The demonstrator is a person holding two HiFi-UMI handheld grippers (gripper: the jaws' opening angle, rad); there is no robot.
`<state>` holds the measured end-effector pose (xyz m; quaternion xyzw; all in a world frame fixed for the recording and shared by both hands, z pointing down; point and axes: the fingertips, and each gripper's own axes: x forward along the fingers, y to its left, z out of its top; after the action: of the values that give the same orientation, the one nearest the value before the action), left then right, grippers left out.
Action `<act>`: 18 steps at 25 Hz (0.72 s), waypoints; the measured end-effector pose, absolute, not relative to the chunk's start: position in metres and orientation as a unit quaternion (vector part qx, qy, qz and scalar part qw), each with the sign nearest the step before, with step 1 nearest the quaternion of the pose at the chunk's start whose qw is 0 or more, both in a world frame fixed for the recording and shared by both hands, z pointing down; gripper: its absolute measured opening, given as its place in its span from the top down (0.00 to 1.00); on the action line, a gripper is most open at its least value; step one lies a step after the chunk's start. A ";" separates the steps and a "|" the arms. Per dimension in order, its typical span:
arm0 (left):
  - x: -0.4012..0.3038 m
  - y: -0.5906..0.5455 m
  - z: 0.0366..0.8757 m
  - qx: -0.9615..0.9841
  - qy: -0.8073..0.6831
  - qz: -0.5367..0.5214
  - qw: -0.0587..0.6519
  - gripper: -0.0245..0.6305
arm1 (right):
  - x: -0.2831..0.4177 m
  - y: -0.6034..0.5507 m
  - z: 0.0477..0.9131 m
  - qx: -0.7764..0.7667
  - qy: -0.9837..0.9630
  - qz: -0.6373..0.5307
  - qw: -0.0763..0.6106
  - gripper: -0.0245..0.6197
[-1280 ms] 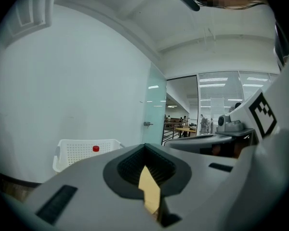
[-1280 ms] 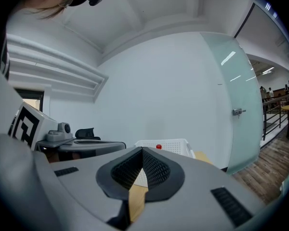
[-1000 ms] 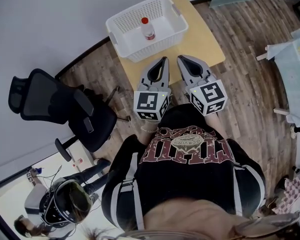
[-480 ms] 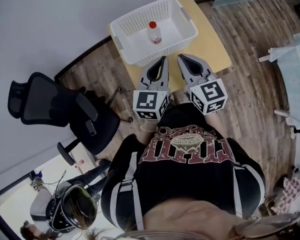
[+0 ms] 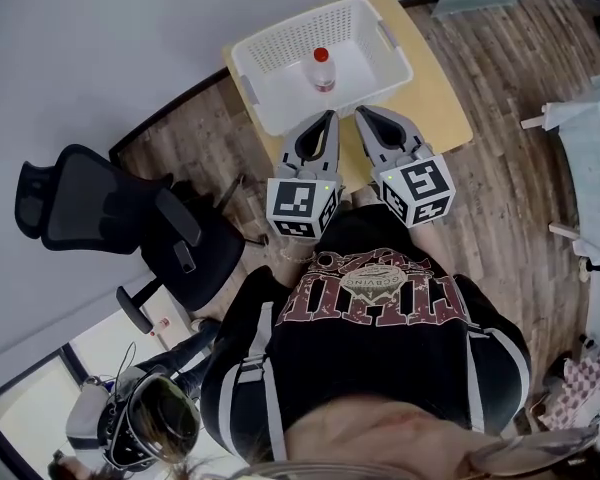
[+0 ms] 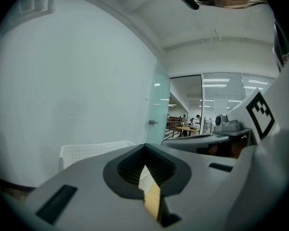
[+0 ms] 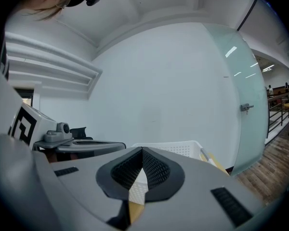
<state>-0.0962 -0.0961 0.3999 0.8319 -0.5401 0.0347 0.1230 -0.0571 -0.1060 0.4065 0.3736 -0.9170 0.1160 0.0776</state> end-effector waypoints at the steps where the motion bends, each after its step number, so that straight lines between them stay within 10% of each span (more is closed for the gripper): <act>1: -0.099 -0.098 0.401 0.832 -0.540 0.035 0.124 0.89 | -0.060 -0.108 0.407 0.374 -0.917 0.116 0.078 0.94; 18: -0.112 -0.117 0.405 0.826 -0.548 0.037 0.124 0.89 | -0.069 -0.129 0.415 0.371 -0.917 0.122 0.082 0.94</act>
<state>-0.1121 -0.1173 0.4049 0.8263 -0.5483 0.0367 0.1237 -0.0695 -0.1290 0.4152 0.3710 -0.9169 0.1221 0.0820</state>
